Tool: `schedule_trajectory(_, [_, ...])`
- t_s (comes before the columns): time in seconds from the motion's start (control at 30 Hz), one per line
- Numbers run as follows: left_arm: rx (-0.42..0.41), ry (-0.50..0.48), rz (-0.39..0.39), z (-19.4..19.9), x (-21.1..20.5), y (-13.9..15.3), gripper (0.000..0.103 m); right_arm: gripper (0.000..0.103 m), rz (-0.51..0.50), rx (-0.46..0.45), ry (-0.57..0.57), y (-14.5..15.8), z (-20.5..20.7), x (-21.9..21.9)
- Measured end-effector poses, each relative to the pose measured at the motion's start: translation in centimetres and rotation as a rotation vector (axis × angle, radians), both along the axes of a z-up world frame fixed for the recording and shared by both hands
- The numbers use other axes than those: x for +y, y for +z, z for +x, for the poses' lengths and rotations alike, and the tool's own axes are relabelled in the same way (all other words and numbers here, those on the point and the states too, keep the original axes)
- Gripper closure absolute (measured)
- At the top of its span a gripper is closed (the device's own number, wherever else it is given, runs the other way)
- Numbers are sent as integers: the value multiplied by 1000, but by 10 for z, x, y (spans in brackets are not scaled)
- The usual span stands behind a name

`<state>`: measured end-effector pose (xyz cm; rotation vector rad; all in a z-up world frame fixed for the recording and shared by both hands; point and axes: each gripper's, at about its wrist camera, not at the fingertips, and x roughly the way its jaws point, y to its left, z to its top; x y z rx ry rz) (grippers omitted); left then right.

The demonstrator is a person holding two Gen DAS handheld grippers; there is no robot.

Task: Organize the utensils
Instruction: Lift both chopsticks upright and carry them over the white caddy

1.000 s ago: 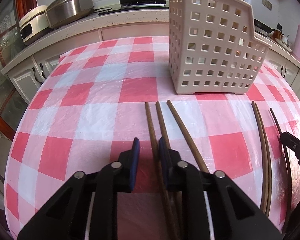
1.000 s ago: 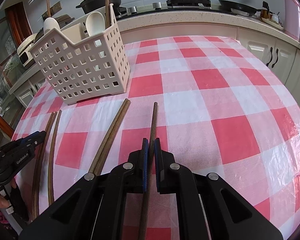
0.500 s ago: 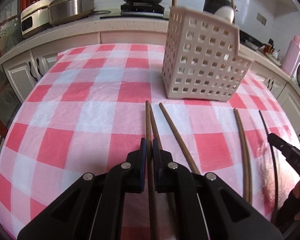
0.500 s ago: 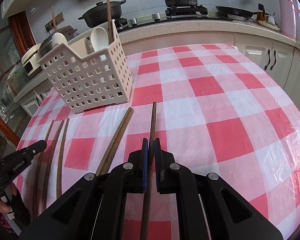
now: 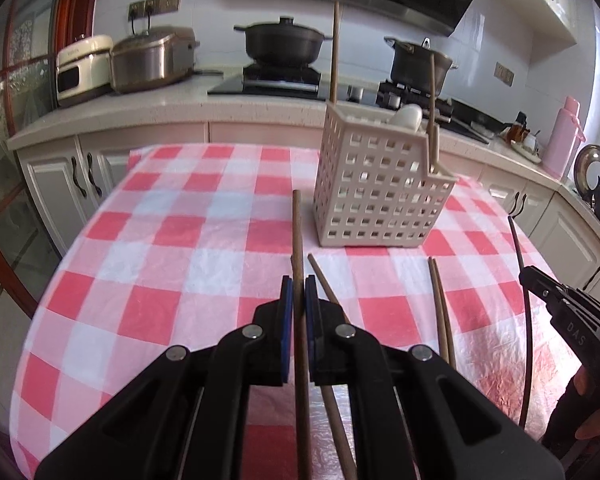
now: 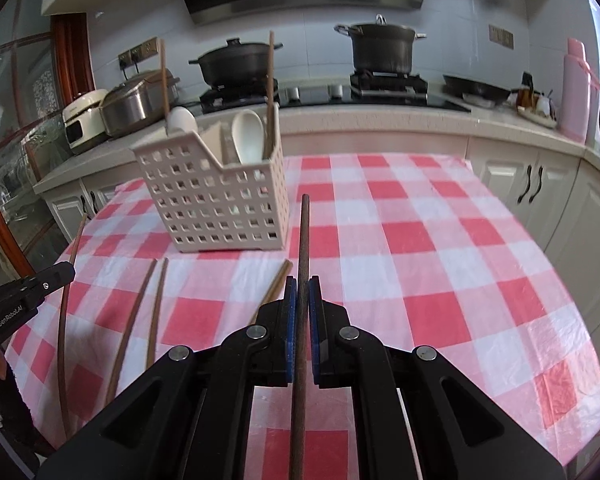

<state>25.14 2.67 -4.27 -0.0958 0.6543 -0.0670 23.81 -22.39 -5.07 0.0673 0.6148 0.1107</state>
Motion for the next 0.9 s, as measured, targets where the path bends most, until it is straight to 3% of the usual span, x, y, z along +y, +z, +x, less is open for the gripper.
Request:
schedule_trajectory(0.43, [-109, -9, 2, -30, 2, 29, 97, 97, -63, -155, 12, 41, -35, 15])
schedule_trajectory(0.9, [-212, -2, -12, -59, 8, 58, 97, 97, -94, -247, 26, 67, -60, 24])
